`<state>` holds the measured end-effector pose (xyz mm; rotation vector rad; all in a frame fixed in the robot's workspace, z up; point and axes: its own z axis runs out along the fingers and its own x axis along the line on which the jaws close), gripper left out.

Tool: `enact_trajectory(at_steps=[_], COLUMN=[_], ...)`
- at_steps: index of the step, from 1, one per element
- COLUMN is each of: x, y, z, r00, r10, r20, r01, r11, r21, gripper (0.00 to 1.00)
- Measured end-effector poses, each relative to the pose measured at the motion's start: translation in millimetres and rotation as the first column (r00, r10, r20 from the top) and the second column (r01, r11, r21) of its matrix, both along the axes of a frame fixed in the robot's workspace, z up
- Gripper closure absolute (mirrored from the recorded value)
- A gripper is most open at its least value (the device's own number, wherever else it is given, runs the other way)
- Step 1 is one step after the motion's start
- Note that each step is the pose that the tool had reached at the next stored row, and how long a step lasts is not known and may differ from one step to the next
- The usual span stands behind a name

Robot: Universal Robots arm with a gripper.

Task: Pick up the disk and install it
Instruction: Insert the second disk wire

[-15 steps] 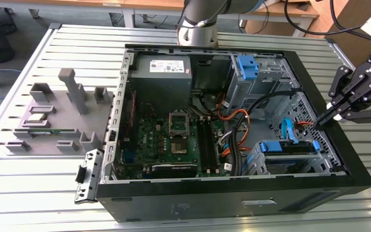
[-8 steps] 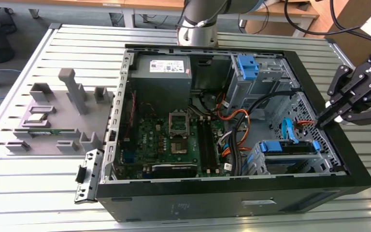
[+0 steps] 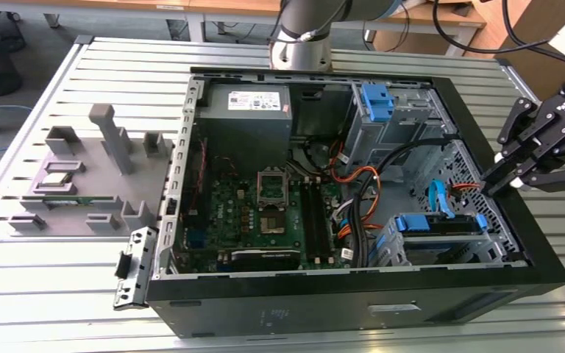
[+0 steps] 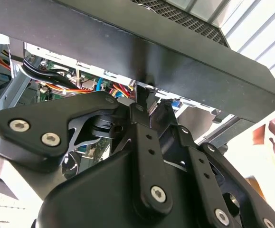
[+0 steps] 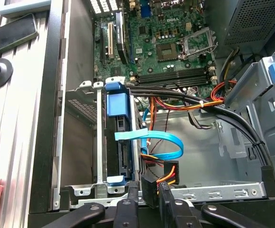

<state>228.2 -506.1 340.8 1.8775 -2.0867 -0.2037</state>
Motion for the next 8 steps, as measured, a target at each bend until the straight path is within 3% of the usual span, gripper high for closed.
enact_trajectory(at_steps=[8], x=[0.0], y=[0.0], z=[-1.0], r00=[1.0], r10=[0.0], r20=[0.0001], r01=[0.0], r11=[0.9998], r21=[-0.0204], gripper=[0.69])
